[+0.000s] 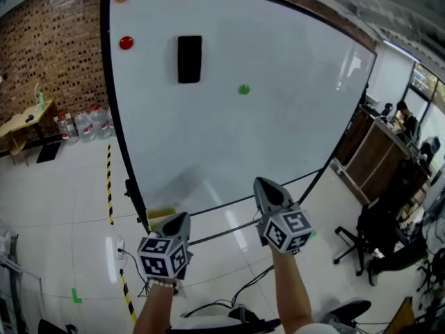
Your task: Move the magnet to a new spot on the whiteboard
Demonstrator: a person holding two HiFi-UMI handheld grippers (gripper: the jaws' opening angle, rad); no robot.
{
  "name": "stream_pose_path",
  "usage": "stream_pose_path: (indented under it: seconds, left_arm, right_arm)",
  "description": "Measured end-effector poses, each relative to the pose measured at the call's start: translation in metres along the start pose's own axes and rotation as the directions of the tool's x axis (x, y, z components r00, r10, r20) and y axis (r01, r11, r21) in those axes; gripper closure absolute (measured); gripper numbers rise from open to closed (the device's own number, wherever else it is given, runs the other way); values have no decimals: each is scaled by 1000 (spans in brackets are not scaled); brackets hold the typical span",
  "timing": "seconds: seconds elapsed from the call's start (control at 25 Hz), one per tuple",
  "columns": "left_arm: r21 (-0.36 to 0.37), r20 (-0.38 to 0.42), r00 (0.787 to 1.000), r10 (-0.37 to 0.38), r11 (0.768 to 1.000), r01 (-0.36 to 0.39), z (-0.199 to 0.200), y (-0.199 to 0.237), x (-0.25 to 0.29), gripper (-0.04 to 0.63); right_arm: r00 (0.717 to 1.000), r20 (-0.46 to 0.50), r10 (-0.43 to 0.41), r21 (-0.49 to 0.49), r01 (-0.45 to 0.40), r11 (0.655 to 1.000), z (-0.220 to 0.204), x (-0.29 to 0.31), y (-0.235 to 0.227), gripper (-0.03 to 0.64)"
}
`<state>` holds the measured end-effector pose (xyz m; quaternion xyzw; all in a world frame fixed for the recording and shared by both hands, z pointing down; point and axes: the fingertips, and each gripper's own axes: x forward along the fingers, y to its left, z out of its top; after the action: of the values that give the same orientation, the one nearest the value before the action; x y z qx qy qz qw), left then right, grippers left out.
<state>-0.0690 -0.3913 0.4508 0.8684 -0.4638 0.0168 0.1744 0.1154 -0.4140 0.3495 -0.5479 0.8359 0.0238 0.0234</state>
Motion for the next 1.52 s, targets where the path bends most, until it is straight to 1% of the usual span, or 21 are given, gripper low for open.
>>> stream_pose_path:
  seconds: [0.08, 0.2, 0.28, 0.36, 0.48, 0.52, 0.6, 0.72, 0.88, 1.12, 1.28, 1.4, 1.52]
  left_arm:
    - [-1, -11, 1000, -18, 1000, 18, -4, -2, -6, 597]
    - [-10, -32, 998, -45, 999, 44, -16, -7, -17, 597]
    - [-18, -50, 997, -61, 998, 60, -26, -5, -25, 597]
    - [-26, -65, 995, -71, 997, 70, -35, -2, -33, 597]
    - [-46, -76, 995, -66, 997, 62, -48, 1, -48, 597]
    - [-55, -77, 995, -61, 997, 57, -52, 1, -54, 597]
    - [-71, -79, 995, -53, 996, 47, -61, -5, -65, 597]
    - [-79, -79, 996, -38, 996, 32, -74, -20, -82, 597]
    - [-82, -71, 997, -19, 997, 13, -90, -51, -103, 597]
    - [-73, -65, 998, -10, 997, 5, -124, -137, -133, 597]
    - [-68, -79, 996, 30, 997, -35, -152, -183, -168, 597]
    - [-51, -86, 995, 45, 997, -50, -166, -213, -186, 597]
    - [-33, -101, 994, 41, 998, -45, -175, -238, -203, 597]
  right_arm:
    - [1000, -23, -6, 86, 8, 996, -24, -20, 11, 615]
    - [998, -63, -4, 230, 18, 973, -64, -51, 36, 615]
    - [996, -91, 14, 323, 16, 946, -93, -69, 60, 615]
    - [994, -99, 47, 418, -1, 909, -113, -83, 89, 615]
    - [990, -91, 110, 509, -48, 859, -130, -99, 124, 615]
    - [988, -88, 127, 524, -63, 850, -133, -104, 131, 615]
    - [987, -72, 141, 535, -81, 841, -131, -118, 134, 615]
    - [991, -30, 134, 549, -96, 830, -123, -143, 123, 615]
    - [993, 25, 117, 597, -109, 795, -114, -186, 105, 615]
    - [989, 75, 127, 597, -147, 789, -105, -280, 78, 615]
    - [990, 24, 140, 581, -128, 804, -115, -342, 79, 615]
    - [984, -5, 176, 566, -143, 812, -116, -376, 83, 615]
    - [982, -5, 189, 579, -152, 801, -116, -402, 91, 615]
